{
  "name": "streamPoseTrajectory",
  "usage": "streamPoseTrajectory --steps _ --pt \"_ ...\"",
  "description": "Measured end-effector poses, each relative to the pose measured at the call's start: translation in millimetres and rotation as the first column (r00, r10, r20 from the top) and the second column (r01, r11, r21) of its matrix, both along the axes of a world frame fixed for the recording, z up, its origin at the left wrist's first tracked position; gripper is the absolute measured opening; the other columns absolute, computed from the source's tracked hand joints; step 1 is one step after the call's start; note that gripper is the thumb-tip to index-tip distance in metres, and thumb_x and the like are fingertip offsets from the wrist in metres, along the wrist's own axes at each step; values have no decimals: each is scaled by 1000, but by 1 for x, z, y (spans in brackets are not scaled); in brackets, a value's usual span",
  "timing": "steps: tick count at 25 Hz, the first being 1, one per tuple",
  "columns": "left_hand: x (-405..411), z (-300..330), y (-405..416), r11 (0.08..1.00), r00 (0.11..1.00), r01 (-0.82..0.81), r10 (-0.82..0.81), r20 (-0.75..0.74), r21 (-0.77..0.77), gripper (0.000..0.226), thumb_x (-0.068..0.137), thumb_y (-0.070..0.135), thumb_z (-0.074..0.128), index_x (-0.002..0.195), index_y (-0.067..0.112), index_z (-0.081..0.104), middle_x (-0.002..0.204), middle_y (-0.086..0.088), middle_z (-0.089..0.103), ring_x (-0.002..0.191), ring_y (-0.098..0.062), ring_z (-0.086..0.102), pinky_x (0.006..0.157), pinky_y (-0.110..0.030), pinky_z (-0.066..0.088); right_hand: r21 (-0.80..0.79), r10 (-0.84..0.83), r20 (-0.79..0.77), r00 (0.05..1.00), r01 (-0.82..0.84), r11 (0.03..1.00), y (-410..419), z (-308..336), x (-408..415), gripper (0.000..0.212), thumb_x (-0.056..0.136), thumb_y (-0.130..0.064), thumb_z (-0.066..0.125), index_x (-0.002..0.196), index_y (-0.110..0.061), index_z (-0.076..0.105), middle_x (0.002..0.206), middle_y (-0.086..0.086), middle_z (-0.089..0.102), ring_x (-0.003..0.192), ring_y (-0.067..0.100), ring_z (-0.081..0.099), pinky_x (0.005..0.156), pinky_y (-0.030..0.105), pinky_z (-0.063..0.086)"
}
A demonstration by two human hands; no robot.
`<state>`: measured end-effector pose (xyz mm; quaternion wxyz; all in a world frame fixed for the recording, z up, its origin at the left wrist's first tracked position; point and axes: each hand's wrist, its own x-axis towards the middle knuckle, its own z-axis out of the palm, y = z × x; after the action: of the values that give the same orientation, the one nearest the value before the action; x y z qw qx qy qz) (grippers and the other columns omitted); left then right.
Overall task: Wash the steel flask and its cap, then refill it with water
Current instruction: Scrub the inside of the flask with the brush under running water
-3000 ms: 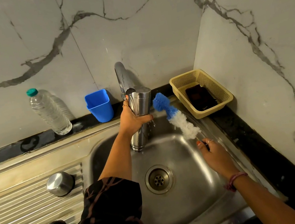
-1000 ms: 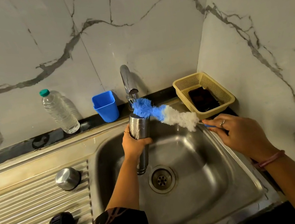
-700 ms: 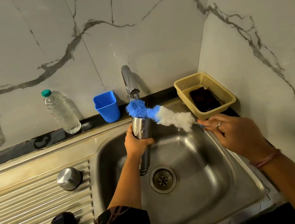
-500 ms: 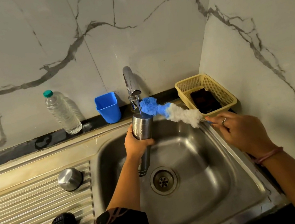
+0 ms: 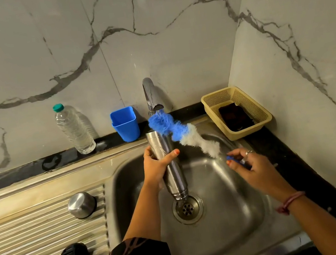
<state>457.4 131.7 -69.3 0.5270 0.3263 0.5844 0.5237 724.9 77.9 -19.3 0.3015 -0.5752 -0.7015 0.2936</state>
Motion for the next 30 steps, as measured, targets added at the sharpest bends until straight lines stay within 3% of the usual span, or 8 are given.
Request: streamPoseTrajectory --steps 5,9,13,15,18,23,27,30 --pt "8 -1 -3 999 956 -36 38 290 -12 78 68 35 73 137 12 43 115 -10 64 97 -26 65 86 -44 54 -258 56 -115 992 -84 962 -5 -22 -34 17 98 -34 45 93 -31 61 59 -9 60 58 22 53 62 38 47" --pt "8 -3 -1 996 905 -88 84 416 -8 75 74 47 66 137 13 46 122 -13 64 107 -32 65 93 -51 53 -306 54 -122 991 -90 948 -17 -47 -28 23 100 -30 40 100 -30 62 54 -6 37 50 12 36 47 20 31" --pt "6 -1 2 984 845 -176 158 512 -14 81 72 61 61 140 20 43 126 -13 62 102 -32 67 75 -43 60 -347 51 -53 997 -66 936 -36 -68 -16 22 99 -33 42 90 -30 61 62 6 47 59 19 46 56 27 39" --pt "8 -6 4 986 833 -166 148 533 -14 90 69 67 65 144 25 39 132 -12 61 110 -32 66 82 -47 58 -331 28 -41 999 -40 943 -28 -67 -21 24 99 -34 43 84 -27 61 65 11 53 62 19 49 60 31 40" --pt "18 -8 3 988 815 -146 145 560 -43 79 78 62 62 146 32 35 139 -10 57 120 -32 60 97 -54 50 -277 25 -37 999 -34 960 -6 -55 -38 30 99 -38 40 78 -26 57 58 2 47 55 16 44 56 31 37" --pt "26 -5 1 984 789 -167 171 591 -62 26 96 40 56 120 37 46 129 -9 58 120 -35 57 103 -63 42 -275 4 17 1000 1 961 -7 -62 -34 34 99 -39 39 70 -25 49 53 -4 41 49 12 39 52 30 32" --pt "13 -10 5 977 777 -212 191 600 -37 46 97 39 56 138 37 35 129 -8 56 120 -33 56 104 -66 38 -300 -39 43 998 50 953 -27 -72 -19 34 99 -36 39 68 -25 48 51 -6 39 46 6 35 50 28 31" --pt "22 -13 8 976 752 -215 187 632 -33 39 96 37 57 133 34 43 133 -9 58 123 -35 56 105 -67 37 -228 17 42 999 -7 974 -15 -58 -40 33 100 -36 39 70 -26 48 50 -7 39 43 5 34 47 25 29"
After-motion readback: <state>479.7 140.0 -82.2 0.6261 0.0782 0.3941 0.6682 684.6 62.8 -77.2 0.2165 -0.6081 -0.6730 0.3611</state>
